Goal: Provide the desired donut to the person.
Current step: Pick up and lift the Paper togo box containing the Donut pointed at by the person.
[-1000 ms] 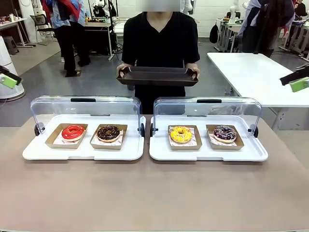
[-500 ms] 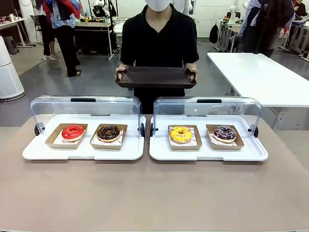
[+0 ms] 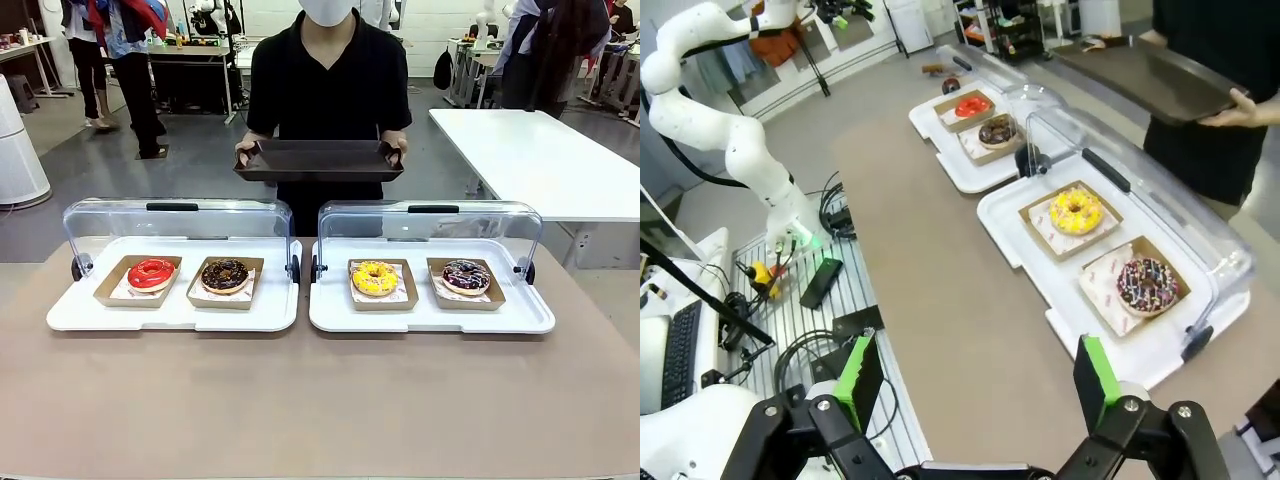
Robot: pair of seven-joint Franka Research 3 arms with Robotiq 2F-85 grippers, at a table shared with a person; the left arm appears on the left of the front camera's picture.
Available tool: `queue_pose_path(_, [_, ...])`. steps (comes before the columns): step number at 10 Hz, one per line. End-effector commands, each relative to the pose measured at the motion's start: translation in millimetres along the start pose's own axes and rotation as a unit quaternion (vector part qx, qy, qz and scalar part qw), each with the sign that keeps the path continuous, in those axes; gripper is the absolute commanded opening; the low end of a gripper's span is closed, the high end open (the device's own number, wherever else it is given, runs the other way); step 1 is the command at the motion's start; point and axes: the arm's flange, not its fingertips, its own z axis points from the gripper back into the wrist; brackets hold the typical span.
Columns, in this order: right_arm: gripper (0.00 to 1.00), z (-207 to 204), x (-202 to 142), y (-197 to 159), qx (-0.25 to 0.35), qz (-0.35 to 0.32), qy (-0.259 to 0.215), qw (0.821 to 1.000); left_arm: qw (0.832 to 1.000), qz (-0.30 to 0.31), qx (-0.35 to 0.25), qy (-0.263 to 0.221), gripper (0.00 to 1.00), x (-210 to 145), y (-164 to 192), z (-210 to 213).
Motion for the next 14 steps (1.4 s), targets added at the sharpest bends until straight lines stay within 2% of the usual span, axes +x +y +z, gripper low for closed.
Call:
queue_pose_path(1, [1.0,2.5,2.0,0.8,0.001,0.004,-0.003,1.0,1.0,0.005,-0.001,-0.004,1.0,-3.8,4.0,1.8])
queue_pose_path(14, [1.0,2.5,2.0,0.8,0.001,0.004,-0.003,1.0,1.0,0.005,-0.001,-0.004,1.0,-3.8,4.0,1.8])
